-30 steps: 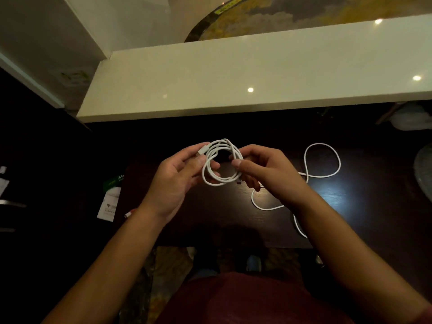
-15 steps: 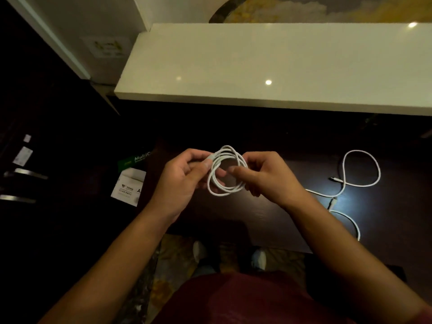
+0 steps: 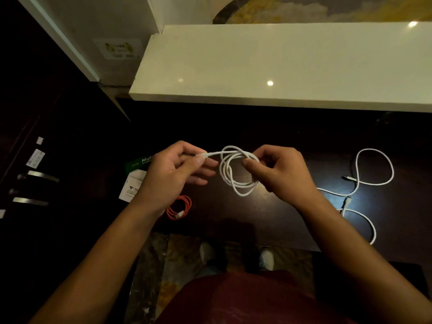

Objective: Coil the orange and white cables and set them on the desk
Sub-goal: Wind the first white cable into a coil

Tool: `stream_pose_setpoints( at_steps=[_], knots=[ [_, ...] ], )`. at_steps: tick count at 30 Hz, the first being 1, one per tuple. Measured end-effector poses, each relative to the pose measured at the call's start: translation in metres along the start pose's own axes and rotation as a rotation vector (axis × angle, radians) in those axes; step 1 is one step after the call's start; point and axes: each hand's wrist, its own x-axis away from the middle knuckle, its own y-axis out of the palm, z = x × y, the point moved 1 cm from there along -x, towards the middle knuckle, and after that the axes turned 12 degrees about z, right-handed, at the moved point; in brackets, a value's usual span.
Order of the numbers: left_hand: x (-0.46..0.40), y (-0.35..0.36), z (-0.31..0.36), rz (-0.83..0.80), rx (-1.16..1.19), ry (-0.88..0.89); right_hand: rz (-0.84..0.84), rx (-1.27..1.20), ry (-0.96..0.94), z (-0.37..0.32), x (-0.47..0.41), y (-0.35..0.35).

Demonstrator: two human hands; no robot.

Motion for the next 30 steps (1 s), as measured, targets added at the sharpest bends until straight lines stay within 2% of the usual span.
stream_pose_setpoints(
  at_steps=[5, 8, 15, 20, 26, 28, 30],
  knots=[
    [0.008, 0.017, -0.006, -0.112, 0.206, -0.064, 0.136, 0.078, -0.087, 0.004, 0.007, -0.001],
    [0.011, 0.030, -0.011, -0.103, 0.204, -0.032, 0.172, 0.073, -0.095, 0.007, 0.009, -0.001],
    [0.015, 0.049, -0.022, -0.052, 0.200, -0.034, 0.145, 0.078, -0.109, 0.011, 0.015, 0.000],
    [0.012, 0.044, -0.018, -0.108, 0.412, -0.127, 0.129, 0.033, -0.069, 0.011, 0.014, -0.004],
    [0.010, 0.045, -0.025, -0.102, 0.521, -0.239, 0.110, 0.015, -0.080, 0.012, 0.012, -0.005],
    [0.008, 0.047, -0.025, -0.073, 0.543, -0.260, 0.075, -0.036, -0.084, 0.011, 0.012, -0.006],
    [0.005, 0.048, -0.027, -0.045, 0.483, -0.192, 0.024, -0.159, -0.055, 0.010, 0.011, -0.009]
  ],
)
